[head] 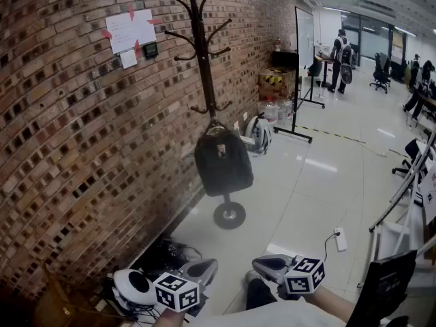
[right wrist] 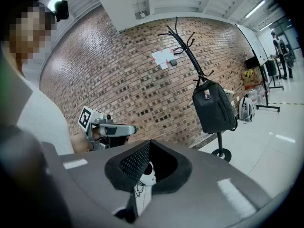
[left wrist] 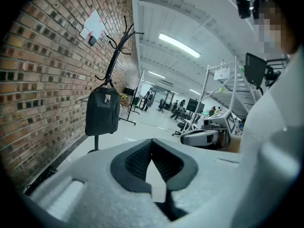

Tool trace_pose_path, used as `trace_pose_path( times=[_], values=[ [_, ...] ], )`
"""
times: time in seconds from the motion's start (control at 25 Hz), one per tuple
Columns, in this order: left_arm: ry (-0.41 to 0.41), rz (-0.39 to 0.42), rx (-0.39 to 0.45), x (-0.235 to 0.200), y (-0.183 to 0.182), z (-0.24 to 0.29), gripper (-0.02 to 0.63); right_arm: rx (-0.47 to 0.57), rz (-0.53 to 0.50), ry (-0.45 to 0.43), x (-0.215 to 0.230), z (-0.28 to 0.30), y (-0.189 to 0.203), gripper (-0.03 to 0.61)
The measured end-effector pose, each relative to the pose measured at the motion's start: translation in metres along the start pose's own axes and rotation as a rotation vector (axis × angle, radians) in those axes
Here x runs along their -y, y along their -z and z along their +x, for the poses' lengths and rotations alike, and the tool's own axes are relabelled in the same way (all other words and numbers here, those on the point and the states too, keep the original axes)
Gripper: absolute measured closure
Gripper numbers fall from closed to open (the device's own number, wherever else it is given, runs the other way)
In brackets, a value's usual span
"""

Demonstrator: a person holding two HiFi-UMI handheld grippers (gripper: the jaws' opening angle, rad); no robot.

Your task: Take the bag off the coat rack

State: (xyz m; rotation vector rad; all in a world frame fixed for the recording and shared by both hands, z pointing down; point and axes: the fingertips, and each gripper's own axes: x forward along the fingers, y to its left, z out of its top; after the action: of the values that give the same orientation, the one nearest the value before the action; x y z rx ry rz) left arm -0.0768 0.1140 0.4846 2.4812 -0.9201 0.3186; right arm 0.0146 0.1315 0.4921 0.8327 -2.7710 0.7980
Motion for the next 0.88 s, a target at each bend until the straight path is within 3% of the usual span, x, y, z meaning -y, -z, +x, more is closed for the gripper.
trace_pose_path(
  times=[0.44,0.68,0.88],
  values=[
    [-0.073,-0.04,-0.025,-0.116,-0.079,0.145,0.612,-0.011,0.007,-0.023,0.179,0.064,-0.095,0.58],
    [-0.102,0.04,-0.025,-0.157,-0.147,0.204,0.612,-0.011,-0.018,-0.02,0.255,0.085,-0.155,0.58],
    [-0.103,0.06,-0.01,-0.173,-0.163,0.224,0.612,-0.001,-0.05,0.01,0.29,0.089,-0.185,0.58]
  ],
)
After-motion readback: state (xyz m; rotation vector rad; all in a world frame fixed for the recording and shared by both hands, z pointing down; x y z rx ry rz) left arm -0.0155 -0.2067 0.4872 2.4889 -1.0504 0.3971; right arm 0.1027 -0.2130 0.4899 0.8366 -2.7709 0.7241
